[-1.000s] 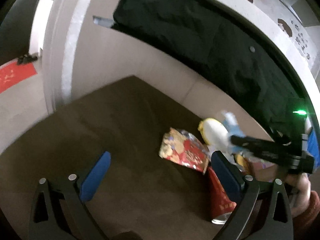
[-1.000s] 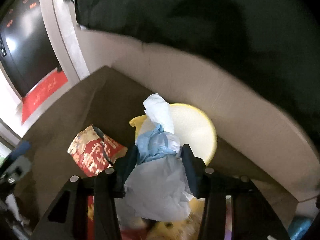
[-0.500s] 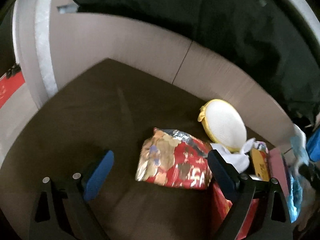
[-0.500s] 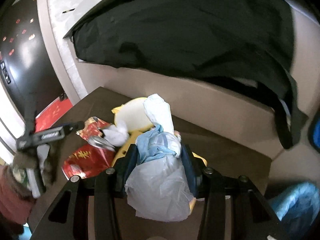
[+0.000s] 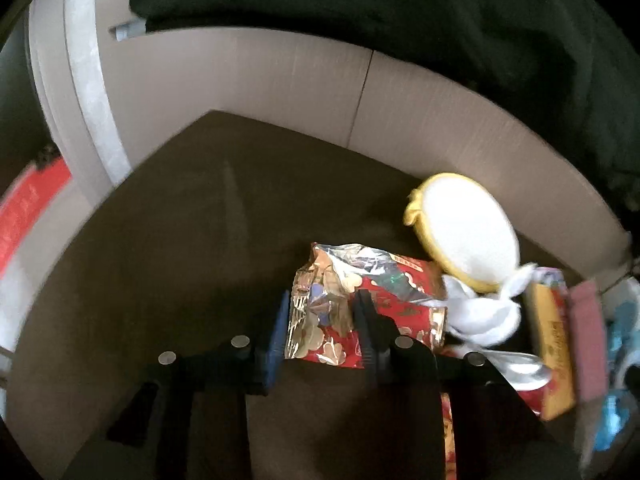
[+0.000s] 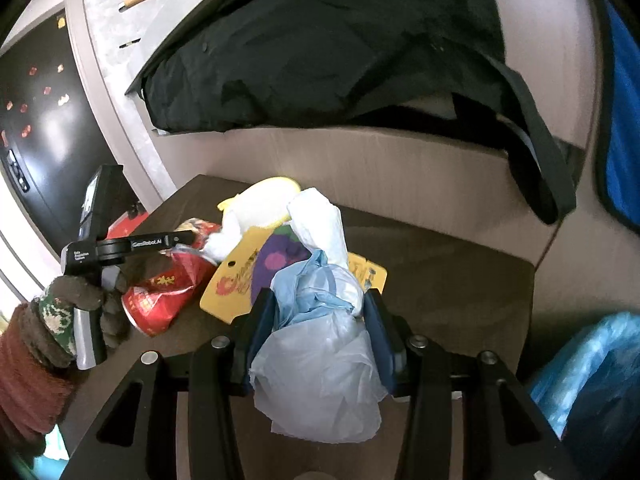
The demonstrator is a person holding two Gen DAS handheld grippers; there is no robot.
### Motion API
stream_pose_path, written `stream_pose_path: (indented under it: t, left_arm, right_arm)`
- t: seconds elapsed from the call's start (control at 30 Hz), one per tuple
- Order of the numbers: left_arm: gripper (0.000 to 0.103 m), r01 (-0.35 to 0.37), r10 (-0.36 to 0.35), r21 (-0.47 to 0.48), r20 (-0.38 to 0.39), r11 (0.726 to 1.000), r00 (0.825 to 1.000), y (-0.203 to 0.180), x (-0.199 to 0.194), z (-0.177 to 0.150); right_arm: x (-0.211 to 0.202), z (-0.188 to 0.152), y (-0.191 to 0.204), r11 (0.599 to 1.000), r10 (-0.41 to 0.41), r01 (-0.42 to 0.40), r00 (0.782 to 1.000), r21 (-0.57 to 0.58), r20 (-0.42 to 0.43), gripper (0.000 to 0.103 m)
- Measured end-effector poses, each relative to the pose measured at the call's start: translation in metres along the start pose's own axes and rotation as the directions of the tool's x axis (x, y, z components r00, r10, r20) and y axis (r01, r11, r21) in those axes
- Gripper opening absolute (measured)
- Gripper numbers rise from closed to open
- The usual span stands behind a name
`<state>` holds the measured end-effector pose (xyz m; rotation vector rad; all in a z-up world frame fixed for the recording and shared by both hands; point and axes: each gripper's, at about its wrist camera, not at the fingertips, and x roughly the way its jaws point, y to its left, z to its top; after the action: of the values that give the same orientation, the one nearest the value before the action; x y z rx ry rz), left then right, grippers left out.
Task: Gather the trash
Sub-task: 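Grasp the tissues and plastic bag with the right gripper while the left gripper grasps the red snack wrapper, then carry the tissues and red wrapper over the blue bin and open both grippers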
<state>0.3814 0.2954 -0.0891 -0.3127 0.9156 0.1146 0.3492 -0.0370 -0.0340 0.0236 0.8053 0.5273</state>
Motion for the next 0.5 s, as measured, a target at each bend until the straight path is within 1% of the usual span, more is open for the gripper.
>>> stream_pose_path:
  t: [0.07, 0.17, 0.27, 0.37, 0.43, 0.5]
  left_arm:
    - [0.029, 0.022, -0.021, -0.021, 0.012, 1.0, 1.0, 0.004, -0.01, -0.009]
    - [0.026, 0.019, -0.019, 0.0, 0.051, 1.0, 0.999, -0.001, -0.028, -0.02]
    - [0.025, 0.035, -0.036, 0.01, 0.099, 0.999, 0.994, -0.004, -0.053, -0.028]
    - [0.024, 0.034, -0.04, 0.036, 0.169, 0.999, 0.985, -0.011, -0.083, -0.033]
    - [0.024, 0.029, -0.043, 0.066, 0.221, 0.997, 0.974, -0.016, -0.101, -0.033]
    - [0.024, 0.026, -0.049, 0.094, 0.254, 0.995, 0.966, -0.024, -0.119, -0.037]
  right_arm:
    - [-0.004, -0.005, -0.001, 1.0, 0.007, -0.007, 1.0, 0.001, 0.003, 0.043]
    - [-0.012, -0.009, 0.001, 1.0, 0.012, -0.012, 1.0, -0.004, 0.012, 0.043]
    - [-0.021, -0.01, 0.003, 1.0, 0.018, -0.018, 1.0, -0.008, 0.021, 0.043]
    - [-0.031, -0.012, 0.007, 1.0, 0.019, -0.019, 0.999, -0.014, 0.038, 0.043]
    - [-0.038, -0.013, 0.01, 1.0, 0.021, -0.02, 0.999, -0.02, 0.049, 0.043]
    - [-0.043, -0.012, 0.013, 0.999, 0.02, -0.018, 0.998, -0.028, 0.055, 0.043]
